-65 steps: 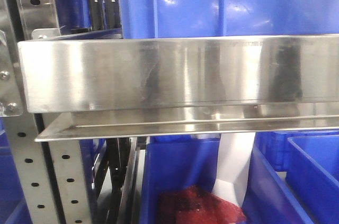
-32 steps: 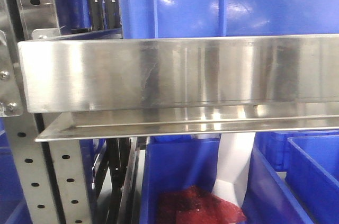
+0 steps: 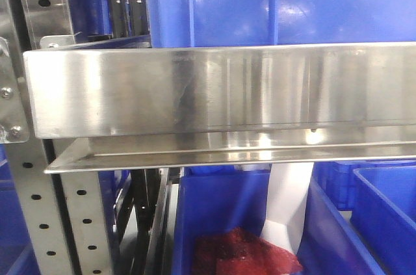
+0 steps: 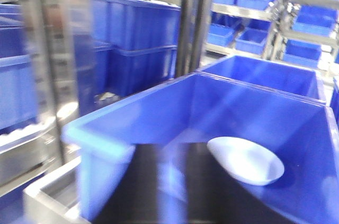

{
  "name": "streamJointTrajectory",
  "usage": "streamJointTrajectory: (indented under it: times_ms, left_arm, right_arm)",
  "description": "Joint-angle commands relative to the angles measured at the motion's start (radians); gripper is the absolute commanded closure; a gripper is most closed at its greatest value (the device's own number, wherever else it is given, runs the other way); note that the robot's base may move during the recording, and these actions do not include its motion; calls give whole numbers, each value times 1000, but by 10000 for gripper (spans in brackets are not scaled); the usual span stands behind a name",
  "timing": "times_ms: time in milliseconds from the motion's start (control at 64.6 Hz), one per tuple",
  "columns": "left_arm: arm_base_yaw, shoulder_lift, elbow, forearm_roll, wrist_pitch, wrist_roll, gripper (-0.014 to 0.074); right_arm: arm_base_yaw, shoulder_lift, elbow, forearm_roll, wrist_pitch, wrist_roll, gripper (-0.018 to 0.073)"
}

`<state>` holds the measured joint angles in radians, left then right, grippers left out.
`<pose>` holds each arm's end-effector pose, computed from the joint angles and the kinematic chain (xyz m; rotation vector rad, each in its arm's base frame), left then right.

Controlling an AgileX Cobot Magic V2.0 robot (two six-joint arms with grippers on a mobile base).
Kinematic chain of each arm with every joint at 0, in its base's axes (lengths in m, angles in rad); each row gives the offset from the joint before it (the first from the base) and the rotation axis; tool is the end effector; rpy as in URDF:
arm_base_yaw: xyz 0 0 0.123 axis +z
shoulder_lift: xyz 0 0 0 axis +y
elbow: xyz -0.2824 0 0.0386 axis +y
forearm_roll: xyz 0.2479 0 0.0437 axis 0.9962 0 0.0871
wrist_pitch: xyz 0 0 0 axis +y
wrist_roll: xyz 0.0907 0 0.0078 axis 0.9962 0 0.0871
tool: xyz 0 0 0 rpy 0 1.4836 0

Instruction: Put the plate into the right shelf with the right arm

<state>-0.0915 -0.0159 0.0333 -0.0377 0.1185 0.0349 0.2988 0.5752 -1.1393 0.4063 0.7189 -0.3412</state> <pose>0.0563 -0.0056 0.1919 0.0755 1.6182 -0.0761 0.0485 0.0398 0.4761 -0.4636 1.5435 0.4199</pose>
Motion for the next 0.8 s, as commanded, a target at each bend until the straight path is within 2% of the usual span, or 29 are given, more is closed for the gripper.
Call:
streamJointTrajectory:
  times_ms: [0,666,789]
  left_arm:
    - [-2,-5,8,-4,-86,-3,643]
    - [-2,-5,8,-4,-86,-3,643]
    - [-2,-5,8,-4,-86,-3,643]
  right_arm:
    - [-3,-24,-34,8,-52,4,502]
    - [-3,-43,-28,8,-42,4,503]
    - [-4,-55,5,-13,-83,4,503]
